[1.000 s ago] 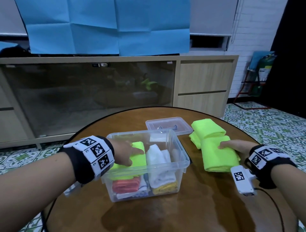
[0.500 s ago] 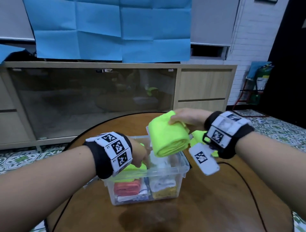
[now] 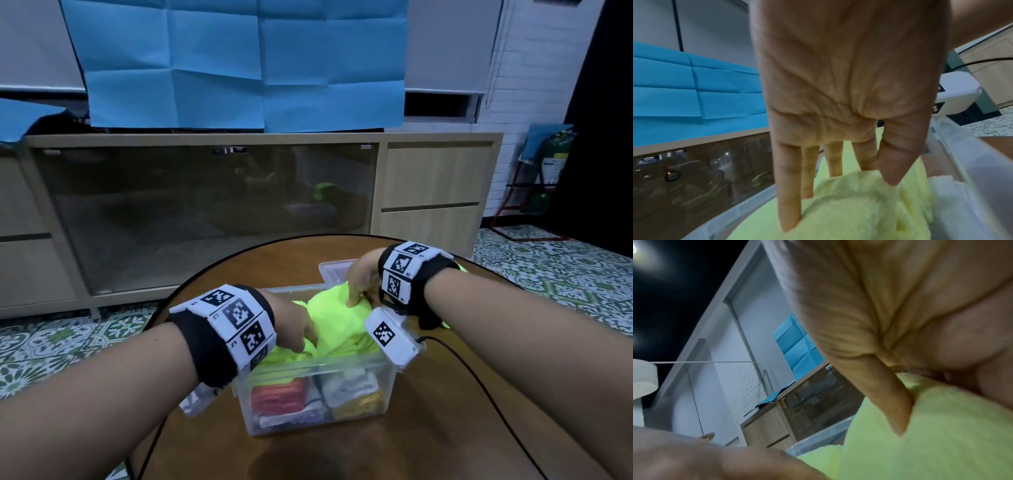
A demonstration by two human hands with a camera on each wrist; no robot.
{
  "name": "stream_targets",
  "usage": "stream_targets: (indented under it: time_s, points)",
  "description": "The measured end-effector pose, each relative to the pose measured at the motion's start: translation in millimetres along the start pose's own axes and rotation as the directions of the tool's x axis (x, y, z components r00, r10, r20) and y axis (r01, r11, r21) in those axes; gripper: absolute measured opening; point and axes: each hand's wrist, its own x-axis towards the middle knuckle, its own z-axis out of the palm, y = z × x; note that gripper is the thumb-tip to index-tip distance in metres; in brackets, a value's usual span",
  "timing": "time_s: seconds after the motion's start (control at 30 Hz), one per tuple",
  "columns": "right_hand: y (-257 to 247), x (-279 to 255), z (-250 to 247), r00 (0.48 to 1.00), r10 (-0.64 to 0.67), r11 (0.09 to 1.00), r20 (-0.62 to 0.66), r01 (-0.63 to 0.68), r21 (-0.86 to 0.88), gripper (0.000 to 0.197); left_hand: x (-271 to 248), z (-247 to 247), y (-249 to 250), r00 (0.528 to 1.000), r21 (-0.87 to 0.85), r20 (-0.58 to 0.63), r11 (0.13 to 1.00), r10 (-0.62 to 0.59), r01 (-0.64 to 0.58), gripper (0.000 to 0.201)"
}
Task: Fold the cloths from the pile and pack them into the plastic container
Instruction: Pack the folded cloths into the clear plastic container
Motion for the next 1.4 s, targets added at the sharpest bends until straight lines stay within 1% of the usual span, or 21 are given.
stream_targets:
  time_s: [0.07, 0.13, 0.2, 0.27, 0.3, 0.33, 0.4, 0.43, 0.5, 0.57, 0.63, 0.7, 0.8, 0.97, 1.07, 1.2, 1.3, 1.4]
  points:
    - [-2.4, 6.9, 1.9, 1.000, -0.028, 0.995, -0.002, 0.028, -0.093, 0.036, -1.0, 3.2, -3.5, 1.000, -0.030, -0.026, 1.000, 0.000, 0.000, 0.044]
    - [-6.3, 9.3, 6.1, 1.000, 0.000, 0.993, 0.027, 0.003, -0.117, 0.037, -4.6, 5.2, -7.3, 0.999, -0.067, -0.048, 0.998, 0.010, -0.013, 0.044]
    - [-7.1, 16.9, 12.6, 0.999, -0.026, 0.982, -0.026, 0.021, -0.189, 0.038, -9.8, 6.5, -10.9, 0.997, -0.085, -0.076, 0.996, 0.018, -0.025, 0.046]
    - [-9.8, 19.3, 21.6, 0.990, -0.083, 0.955, -0.111, 0.047, -0.293, 0.023, -15.0, 9.6, -15.2, 0.995, -0.086, -0.102, 0.996, 0.009, -0.017, 0.049]
    - [-12.5, 16.0, 25.0, 0.988, -0.108, 0.939, -0.114, 0.063, -0.339, 0.020, -16.5, 12.3, -18.4, 0.993, -0.080, -0.115, 0.997, -0.005, -0.004, 0.051]
    - [-13.9, 14.1, 27.5, 0.984, -0.142, 0.920, -0.108, 0.091, -0.382, 0.022, -18.0, 15.5, -21.6, 0.992, -0.071, -0.127, 0.997, -0.022, 0.013, 0.054]
    - [-14.0, 6.6, 27.4, 0.971, -0.224, 0.857, -0.082, 0.157, -0.490, 0.043, -20.4, 22.4, -28.2, 0.986, -0.075, -0.157, 0.996, -0.049, 0.038, 0.058]
    - [-13.4, -0.3, 26.8, 0.957, -0.279, 0.824, -0.080, 0.196, -0.532, 0.048, -21.2, 25.0, -30.4, 0.983, -0.090, -0.177, 0.995, -0.052, 0.036, 0.056]
    - [-9.3, -11.2, 27.5, 0.918, -0.383, 0.804, -0.102, 0.277, -0.526, 0.044, -21.4, 28.1, -33.1, 0.972, -0.116, -0.233, 0.993, -0.042, 0.015, 0.050]
    - [-0.9, -15.3, 32.1, 0.898, -0.427, 0.830, -0.105, 0.343, -0.439, 0.046, -18.2, 28.8, -33.5, 0.961, -0.127, -0.273, 0.992, -0.051, 0.017, 0.049]
    - [6.7, -16.3, 38.8, 0.902, -0.425, 0.838, -0.069, 0.364, -0.407, 0.058, -12.9, 28.0, -31.6, 0.965, -0.122, -0.254, 0.992, -0.071, 0.041, 0.055]
    - [11.3, -13.9, 46.8, 0.914, -0.404, 0.828, -0.020, 0.356, -0.433, 0.067, -7.5, 25.2, -27.4, 0.977, -0.099, -0.199, 0.993, -0.076, 0.057, 0.060]
    - [14.7, -10.1, 52.5, 0.921, -0.391, 0.826, -0.006, 0.348, -0.443, 0.069, -4.9, 17.7, -21.4, 0.985, -0.078, -0.162, 0.996, -0.055, 0.043, 0.061]
    - [28.8, -19.4, 51.9, 0.943, -0.332, 0.850, 0.023, 0.309, -0.427, 0.072, 0.0, 9.6, -11.9, 0.992, -0.086, -0.129, 0.996, 0.003, -0.014, 0.063]
    - [40.4, -24.2, 53.8, 0.956, -0.292, 0.873, 0.025, 0.277, -0.401, 0.078, 4.7, 3.4, 3.6, 0.991, -0.055, -0.135, 0.998, 0.025, -0.033, 0.067]
    - [47.8, -25.8, 54.0, 0.966, -0.260, 0.889, 0.008, 0.243, -0.389, 0.084, 12.8, -6.2, 14.0, 0.993, 0.046, -0.117, 0.999, -0.005, 0.010, 0.072]
    - [49.9, -22.6, 51.9, 0.967, -0.253, 0.896, 0.027, 0.244, -0.371, 0.083, 20.7, -11.1, 5.7, 0.998, 0.005, -0.054, 1.000, -0.023, 0.023, 0.073]
    - [50.2, -14.1, 46.0, 0.970, -0.241, 0.890, 0.013, 0.226, -0.396, 0.083, 36.9, -16.6, -6.4, 0.999, -0.003, -0.017, 0.999, -0.041, 0.041, 0.073]
